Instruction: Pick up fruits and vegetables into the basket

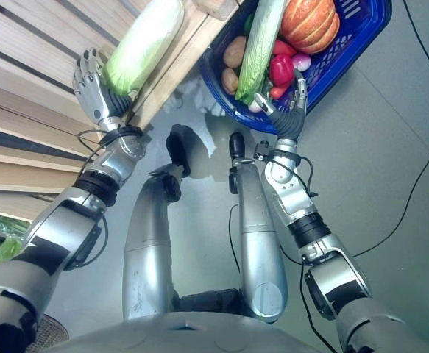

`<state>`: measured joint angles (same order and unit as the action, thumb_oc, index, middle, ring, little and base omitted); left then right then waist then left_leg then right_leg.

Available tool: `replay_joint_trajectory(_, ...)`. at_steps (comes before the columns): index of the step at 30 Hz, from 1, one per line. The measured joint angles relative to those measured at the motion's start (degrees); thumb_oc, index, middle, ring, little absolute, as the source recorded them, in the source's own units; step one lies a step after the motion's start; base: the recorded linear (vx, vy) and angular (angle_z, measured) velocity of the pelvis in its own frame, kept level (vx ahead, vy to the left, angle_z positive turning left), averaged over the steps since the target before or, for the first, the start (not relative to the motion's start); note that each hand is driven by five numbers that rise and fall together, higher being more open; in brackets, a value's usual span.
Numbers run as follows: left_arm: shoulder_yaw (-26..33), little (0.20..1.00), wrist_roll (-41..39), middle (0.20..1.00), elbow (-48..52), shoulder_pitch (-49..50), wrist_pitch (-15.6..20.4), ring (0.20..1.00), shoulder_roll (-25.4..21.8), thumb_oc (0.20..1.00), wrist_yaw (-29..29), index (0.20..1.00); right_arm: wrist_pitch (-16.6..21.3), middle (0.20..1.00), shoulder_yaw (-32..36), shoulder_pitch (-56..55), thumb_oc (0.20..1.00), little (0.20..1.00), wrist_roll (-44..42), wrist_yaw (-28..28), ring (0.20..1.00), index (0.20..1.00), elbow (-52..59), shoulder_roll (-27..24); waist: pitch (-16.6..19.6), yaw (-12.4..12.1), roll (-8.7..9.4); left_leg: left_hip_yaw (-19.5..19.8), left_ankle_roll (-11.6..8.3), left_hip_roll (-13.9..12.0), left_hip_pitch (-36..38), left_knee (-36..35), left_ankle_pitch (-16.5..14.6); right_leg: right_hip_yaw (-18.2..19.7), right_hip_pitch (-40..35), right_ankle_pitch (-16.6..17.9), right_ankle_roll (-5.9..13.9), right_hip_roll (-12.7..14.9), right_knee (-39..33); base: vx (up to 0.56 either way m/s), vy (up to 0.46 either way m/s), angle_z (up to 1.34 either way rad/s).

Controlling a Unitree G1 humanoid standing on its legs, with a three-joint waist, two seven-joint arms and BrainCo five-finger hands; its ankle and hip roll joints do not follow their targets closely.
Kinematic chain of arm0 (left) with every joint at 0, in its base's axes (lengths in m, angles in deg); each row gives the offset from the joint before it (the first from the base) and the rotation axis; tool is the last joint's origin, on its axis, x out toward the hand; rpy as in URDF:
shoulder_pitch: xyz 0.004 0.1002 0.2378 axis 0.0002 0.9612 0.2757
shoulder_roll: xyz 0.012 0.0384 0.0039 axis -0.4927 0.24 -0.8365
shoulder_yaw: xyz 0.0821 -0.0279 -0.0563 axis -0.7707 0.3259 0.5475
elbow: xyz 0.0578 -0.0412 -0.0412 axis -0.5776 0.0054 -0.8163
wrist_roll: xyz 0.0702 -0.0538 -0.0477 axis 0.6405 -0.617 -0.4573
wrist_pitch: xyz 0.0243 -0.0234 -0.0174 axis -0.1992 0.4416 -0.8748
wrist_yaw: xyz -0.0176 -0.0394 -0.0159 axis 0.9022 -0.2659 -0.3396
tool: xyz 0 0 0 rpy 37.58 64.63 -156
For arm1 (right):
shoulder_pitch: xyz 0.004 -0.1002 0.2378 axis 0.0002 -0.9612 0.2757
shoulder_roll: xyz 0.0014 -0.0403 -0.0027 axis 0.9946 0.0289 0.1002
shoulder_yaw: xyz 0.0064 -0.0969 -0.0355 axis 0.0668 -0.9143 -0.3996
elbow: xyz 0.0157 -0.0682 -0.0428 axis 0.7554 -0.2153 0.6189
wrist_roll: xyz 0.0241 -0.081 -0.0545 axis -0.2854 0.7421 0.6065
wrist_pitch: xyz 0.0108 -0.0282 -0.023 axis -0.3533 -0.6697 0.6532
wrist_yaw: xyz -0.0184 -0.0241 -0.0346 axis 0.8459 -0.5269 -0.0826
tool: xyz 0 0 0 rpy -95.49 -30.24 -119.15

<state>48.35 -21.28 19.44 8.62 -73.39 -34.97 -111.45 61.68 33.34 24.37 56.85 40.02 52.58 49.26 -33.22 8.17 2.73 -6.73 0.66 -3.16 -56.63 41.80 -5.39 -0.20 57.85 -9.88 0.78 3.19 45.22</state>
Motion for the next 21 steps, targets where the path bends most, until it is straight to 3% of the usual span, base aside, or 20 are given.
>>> replay_joint_trajectory(12, -0.6, 0.200, 1.2, 0.200, 0.5, -3.0, -1.5, 0.200, -1.6, 0.200, -0.2, 0.200, -0.1, 1.000, 0.5, -0.3, 1.000, 1.000, 0.0, 1.4, 1.000, 1.000, 2.1, -0.5, 0.0, 0.2, -0.02, -0.9, 0.10, -0.1, -2.6, 1.0, 0.0, 1.2, 3.6, 0.0, 0.03, 0.1, 1.9, 0.00, 0.019, -0.02)
replay_joint_trajectory(21, -0.3, 0.200, 1.7, 0.200, 0.7, -2.3, -1.0, 0.200, -1.8, 0.200, -0.2, 0.200, 0.0, 1.000, 0.4, -0.5, 1.000, 1.000, 0.0, 3.1, 1.000, 1.000, 2.0, -0.4, 0.0, 0.0, -0.01, -0.7, 0.10, 0.1, -0.5, 0.8, 0.1, 0.9, 1.2, 0.2, -0.31, 0.1, 1.7, 0.00, 0.000, 0.00)
